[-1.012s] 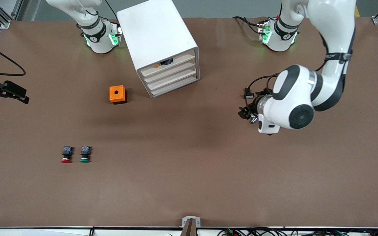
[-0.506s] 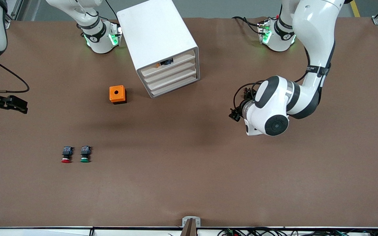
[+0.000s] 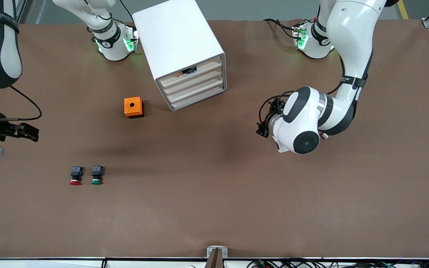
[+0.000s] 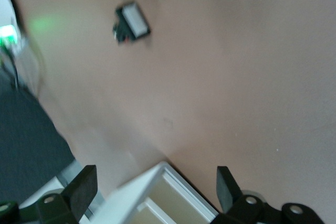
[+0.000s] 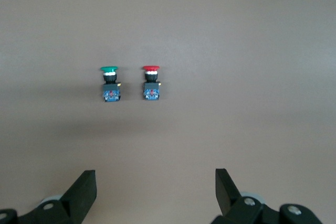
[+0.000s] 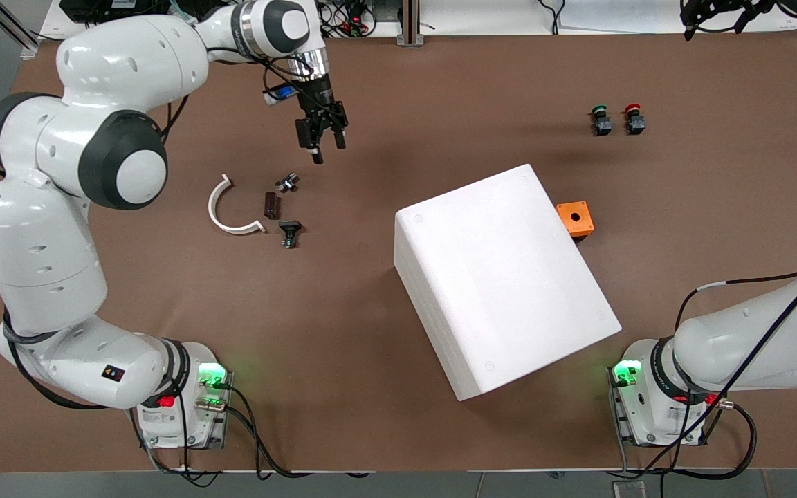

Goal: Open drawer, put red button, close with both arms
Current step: 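Reach the left gripper toward the white cabinet's drawer handle, then grasp the handle with the left gripper while the right gripper reaches the buttons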

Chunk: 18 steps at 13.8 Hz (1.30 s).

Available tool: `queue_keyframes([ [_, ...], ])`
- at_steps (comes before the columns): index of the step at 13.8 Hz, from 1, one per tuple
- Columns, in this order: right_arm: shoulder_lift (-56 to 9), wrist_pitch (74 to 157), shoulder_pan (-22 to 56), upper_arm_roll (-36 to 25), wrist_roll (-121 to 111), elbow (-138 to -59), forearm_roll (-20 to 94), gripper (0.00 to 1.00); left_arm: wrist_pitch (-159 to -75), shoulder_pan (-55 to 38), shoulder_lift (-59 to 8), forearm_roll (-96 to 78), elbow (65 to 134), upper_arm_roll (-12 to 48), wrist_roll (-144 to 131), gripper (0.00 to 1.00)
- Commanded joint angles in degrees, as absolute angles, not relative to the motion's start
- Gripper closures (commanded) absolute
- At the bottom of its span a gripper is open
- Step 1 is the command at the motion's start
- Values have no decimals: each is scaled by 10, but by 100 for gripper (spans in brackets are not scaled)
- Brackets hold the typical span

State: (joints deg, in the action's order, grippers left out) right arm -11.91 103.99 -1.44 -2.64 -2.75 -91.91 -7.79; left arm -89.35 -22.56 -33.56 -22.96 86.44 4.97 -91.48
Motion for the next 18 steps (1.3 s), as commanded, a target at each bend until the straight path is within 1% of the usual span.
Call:
queue_keyframes([
  [1,-135,1063,-32,-18,-33,-929,-88,0,-885,-252,-354,-287,839,47,-1023,0],
  [4,-162,1077,-38,-18,-33,-929,-88,0,-885,-272,-372,-382,839,47,-1126,0],
  [7,-169,1078,-39,-18,-33,-927,-88,0,-886,-280,-408,-478,840,46,-1203,0],
  [11,-179,1097,-39,-18,-33,-927,-88,0,-885,-305,-432,-517,844,46,-1257,0],
  [14,-191,1118,-40,-18,-33,-927,-88,0,-886,-340,-449,-556,843,46,-1283,0],
  [15,-194,1130,-40,-18,-34,-927,-88,0,-886,-344,-455,-566,843,46,-1283,2],
  [16,-200,1137,-40,-18,-39,-927,-88,0,-886,-349,-466,-575,843,46,-1283,9],
  [18,-208,1145,-40,-18,-45,-927,-88,0,-886,-366,-477,-585,843,46,-1283,15],
])
